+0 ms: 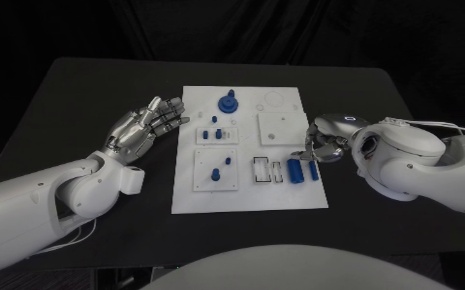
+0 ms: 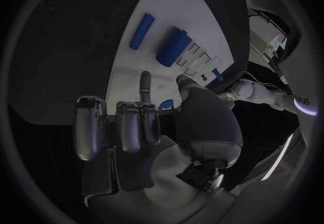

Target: Assemble the parts on the task board

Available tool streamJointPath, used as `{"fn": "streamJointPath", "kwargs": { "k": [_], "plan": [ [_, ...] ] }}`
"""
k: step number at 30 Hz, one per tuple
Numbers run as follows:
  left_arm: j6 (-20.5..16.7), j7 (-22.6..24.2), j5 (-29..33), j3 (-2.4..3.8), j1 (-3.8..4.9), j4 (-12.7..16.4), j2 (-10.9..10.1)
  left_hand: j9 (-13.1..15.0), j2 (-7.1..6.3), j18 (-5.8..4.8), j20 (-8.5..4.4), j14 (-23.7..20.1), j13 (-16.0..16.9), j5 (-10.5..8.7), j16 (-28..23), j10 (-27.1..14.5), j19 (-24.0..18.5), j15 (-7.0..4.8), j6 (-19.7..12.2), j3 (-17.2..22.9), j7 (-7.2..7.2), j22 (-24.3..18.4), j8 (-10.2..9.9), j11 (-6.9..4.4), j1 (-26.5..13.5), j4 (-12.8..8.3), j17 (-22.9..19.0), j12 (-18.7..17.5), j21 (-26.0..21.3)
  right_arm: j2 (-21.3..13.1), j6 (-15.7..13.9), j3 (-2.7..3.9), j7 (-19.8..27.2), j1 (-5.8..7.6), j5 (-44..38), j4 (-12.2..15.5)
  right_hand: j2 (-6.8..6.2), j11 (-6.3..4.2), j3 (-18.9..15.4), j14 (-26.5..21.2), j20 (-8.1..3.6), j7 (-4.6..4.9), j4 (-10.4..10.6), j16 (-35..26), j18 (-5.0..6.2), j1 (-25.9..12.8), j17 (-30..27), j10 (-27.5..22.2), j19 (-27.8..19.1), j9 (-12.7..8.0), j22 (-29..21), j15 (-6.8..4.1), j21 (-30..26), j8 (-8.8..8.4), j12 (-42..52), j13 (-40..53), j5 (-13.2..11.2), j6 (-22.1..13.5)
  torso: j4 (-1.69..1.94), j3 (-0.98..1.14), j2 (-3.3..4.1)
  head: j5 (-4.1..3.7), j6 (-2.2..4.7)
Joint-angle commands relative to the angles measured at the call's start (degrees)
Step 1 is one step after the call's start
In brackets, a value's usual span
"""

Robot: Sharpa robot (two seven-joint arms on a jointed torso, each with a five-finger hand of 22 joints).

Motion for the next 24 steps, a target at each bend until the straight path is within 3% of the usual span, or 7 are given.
{"fn": "streamJointPath", "kwargs": {
  "k": [1, 7, 14, 21, 24],
  "plan": [
    [0.8, 1.7, -0.1, 0.04, -0.10, 0.1, -0.1, 0.0, 0.03, 0.31, 0.19, -0.2, 0.0, 0.22, 0.4, -0.1, -0.2, 0.06, 0.0, 0.3, 2.75, 0.0, 0.4, 0.31, -0.2, 0.0, 0.1, 0.0, 0.1, -0.4, 1.6, 0.00, -4.0, -0.89, -3.7, 0.7, 0.55, 0.43, 0.3, 5.9, 0.04, 0.04, 0.1, 0.1, -0.42, -0.2, 15.1, 6.1, 4.1, 0.1, 13.3, 0.26, 0.3, -0.46, 0.1, 15.1, 0.3, -0.5, -0.03, 0.01, -0.04, -0.17, 0.00],
    [0.9, 1.7, -0.1, 0.04, -0.10, -0.1, 0.1, 0.0, 0.02, 0.30, 0.20, -0.2, 0.1, 0.22, 0.4, -0.1, -0.2, 0.08, 0.0, 0.4, 2.76, 0.1, 0.4, 0.35, -0.1, 0.0, 0.1, 0.0, 0.1, -0.2, 0.8, 0.00, -4.3, -2.00, -4.2, 0.9, 0.56, 0.52, 0.2, 5.9, 0.18, 0.05, 0.1, 0.1, -0.40, -1.1, 15.1, 6.1, 4.1, 0.4, 13.3, 0.37, 0.3, -0.57, 0.1, 15.1, 0.7, 0.0, 0.22, -0.17, -0.11, -0.36, 0.00],
    [1.0, 1.4, -0.1, 0.04, -0.10, -0.2, 0.1, 0.0, 0.03, 0.29, 0.21, -0.2, 0.0, 0.23, 0.4, -0.1, -0.2, 0.10, 0.0, 0.4, 2.77, 0.1, 0.4, 0.39, -0.1, 0.0, 0.1, 0.0, 0.1, 0.7, 0.0, 0.00, -4.3, -2.94, -4.4, 0.8, 0.46, 0.47, 0.1, 5.9, 0.28, -0.10, 0.1, 0.1, -0.18, -2.6, 15.1, 6.1, 3.7, 0.8, 13.0, 0.33, -0.6, -0.58, 0.1, 15.1, 1.0, 1.0, -0.16, -0.06, -0.11, 0.08, 0.00],
    [1.2, 1.0, -0.1, 0.04, -0.11, -0.4, 0.2, 0.0, 0.02, 0.27, 0.23, -0.2, 0.0, 0.24, 0.4, -0.1, -0.2, 0.13, -0.1, 0.4, 2.80, 0.0, 0.4, 0.43, -0.1, 0.0, 0.1, 0.0, 0.1, 1.5, -2.4, 0.00, -4.1, -3.61, -4.4, 0.9, 0.33, 0.43, 0.0, 5.9, 0.28, -0.15, 0.1, 0.1, -0.09, -3.9, 15.1, 6.1, 3.5, 1.1, 12.9, 0.29, -0.9, -1.02, 0.1, 15.1, -0.7, 1.4, 0.17, -0.04, -0.22, -0.02, 0.00],
    [1.3, 0.9, -0.1, 0.04, -0.11, -0.5, 0.3, 0.0, 0.02, 0.27, 0.23, -0.2, 0.0, 0.25, 0.4, -0.2, -0.3, 0.14, -0.1, 0.4, 2.82, 0.0, 0.4, 0.45, -0.1, 0.0, 0.1, 0.0, 0.1, 1.8, -2.7, 0.00, -4.1, -3.71, -4.4, 0.8, 0.35, 0.41, 0.0, 5.9, 0.28, -0.17, 0.1, 0.1, -0.07, -4.0, 15.1, 6.1, 3.5, 1.2, 12.8, 0.28, -1.0, -1.13, 0.1, 15.1, -1.3, 1.6, 0.14, -0.03, -0.25, -0.01, 0.00]
  ]
}}
